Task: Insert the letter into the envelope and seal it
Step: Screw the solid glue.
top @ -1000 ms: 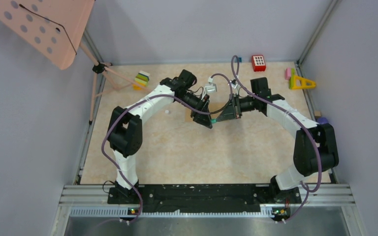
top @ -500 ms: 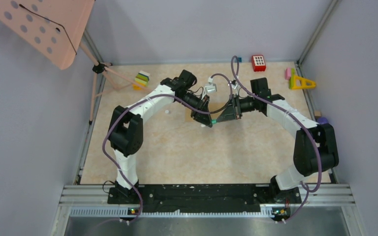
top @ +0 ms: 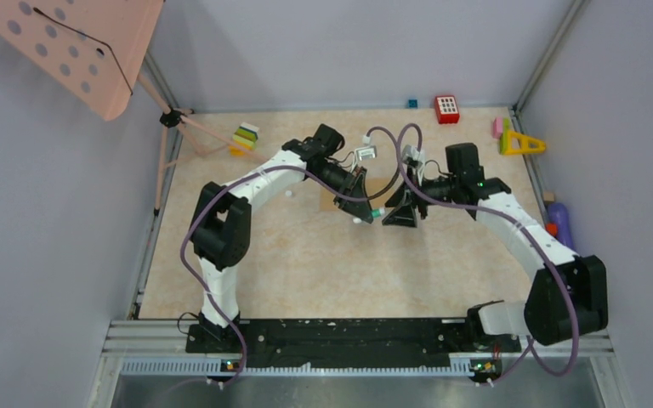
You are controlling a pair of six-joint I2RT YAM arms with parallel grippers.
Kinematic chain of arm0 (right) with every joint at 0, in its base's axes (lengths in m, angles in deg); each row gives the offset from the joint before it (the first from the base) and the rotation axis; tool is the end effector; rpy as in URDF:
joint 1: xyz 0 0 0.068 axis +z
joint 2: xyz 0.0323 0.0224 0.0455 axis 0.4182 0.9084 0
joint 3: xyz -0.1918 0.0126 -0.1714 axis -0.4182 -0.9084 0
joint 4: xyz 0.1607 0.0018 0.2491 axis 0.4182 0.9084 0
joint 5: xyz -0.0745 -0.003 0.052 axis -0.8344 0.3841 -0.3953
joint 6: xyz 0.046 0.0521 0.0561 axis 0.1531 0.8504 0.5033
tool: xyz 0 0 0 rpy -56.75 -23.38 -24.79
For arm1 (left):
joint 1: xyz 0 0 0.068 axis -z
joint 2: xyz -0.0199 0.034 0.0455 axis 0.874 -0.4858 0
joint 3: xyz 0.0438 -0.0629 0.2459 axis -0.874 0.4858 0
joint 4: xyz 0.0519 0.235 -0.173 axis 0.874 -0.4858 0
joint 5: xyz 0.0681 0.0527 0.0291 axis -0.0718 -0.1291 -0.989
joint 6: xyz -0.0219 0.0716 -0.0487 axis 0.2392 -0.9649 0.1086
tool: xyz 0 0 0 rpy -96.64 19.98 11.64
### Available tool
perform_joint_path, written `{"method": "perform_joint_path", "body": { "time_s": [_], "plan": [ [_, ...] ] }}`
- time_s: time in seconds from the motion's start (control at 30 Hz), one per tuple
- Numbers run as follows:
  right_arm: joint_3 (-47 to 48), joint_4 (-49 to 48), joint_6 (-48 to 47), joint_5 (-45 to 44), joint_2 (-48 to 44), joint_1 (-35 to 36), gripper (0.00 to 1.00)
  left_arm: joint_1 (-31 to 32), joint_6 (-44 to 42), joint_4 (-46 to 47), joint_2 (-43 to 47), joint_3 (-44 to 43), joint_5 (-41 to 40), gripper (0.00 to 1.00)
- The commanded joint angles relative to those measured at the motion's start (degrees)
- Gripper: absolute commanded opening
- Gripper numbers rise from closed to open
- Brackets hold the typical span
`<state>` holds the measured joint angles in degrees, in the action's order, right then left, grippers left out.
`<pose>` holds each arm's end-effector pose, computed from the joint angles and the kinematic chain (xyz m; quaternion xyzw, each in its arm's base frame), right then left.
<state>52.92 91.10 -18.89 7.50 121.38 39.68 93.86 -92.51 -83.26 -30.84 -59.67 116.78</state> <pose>0.2975 0.1537 0.2338 -0.4190 0.6937 0.4823 0.3325 0.3329 -0.3068 0.2163 0.4544 0.6446 -0.6061 0.1029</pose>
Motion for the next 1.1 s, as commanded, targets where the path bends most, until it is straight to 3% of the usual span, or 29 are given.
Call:
{"method": "perform_joint_path", "body": {
  "time_s": [0.0, 0.1, 0.27, 0.4, 0.57, 0.7, 1.07],
  "plan": [
    [-3.96, -7.54, -7.52, -1.50, -6.10, 1.15, 0.68, 0.36, 2.60, 2.79, 1.48, 0.75, 4.03, 0.13],
    [-3.24, -5.28, -4.78, -1.94, -7.61, 0.80, 0.74, 0.31, 1.88, 2.54, 3.06, 0.47, 0.78, 0.14],
    [-0.58, -1.37, 7.81, 4.22, -4.05, -3.96, 0.74, 0.50, -1.64, 0.69, 6.93, -0.18, -10.98, 0.13],
    [1.09, -2.04, 21.17, 10.48, 3.23, -9.17, 0.69, 0.92, -3.81, 1.47, 9.86, 1.27, -17.19, 0.13],
    [4.76, 1.33, 28.73, 13.97, 13.58, -10.02, 0.58, 3.44, -6.64, 0.82, 10.90, 1.78, -25.42, 0.13],
    [5.13, 1.49, 31.42, 15.35, 17.38, -9.92, 0.56, 6.00, -8.75, 0.43, 10.60, 2.08, -32.14, 0.13],
    [-1.94, -14.86, 44.57, 15.55, 15.69, -7.89, 0.52, 9.87, -9.83, 1.56, 9.03, 2.26, -40.27, 0.11]
  ]
}}
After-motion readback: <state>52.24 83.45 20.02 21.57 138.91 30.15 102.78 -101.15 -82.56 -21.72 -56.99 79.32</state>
